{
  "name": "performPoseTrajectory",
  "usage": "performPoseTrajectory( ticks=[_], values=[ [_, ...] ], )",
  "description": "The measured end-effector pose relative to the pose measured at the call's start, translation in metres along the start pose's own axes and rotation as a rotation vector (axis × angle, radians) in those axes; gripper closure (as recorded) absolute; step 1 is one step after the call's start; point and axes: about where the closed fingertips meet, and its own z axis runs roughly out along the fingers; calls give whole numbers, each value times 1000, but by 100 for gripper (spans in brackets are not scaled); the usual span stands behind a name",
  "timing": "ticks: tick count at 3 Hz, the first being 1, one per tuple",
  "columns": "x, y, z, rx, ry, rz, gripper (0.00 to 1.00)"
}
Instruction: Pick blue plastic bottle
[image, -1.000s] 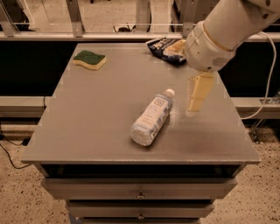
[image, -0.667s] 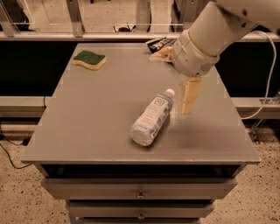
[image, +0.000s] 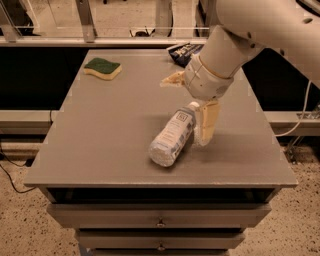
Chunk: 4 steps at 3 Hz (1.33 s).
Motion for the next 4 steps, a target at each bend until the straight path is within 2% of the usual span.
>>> performPoseTrajectory(
  ticks=[1, 2, 4],
  values=[
    [1, 3, 10, -24, -4, -9, 0],
    [-2, 10, 18, -59, -7, -13, 17],
    [-3, 17, 28, -102, -2, 4, 64]
  ],
)
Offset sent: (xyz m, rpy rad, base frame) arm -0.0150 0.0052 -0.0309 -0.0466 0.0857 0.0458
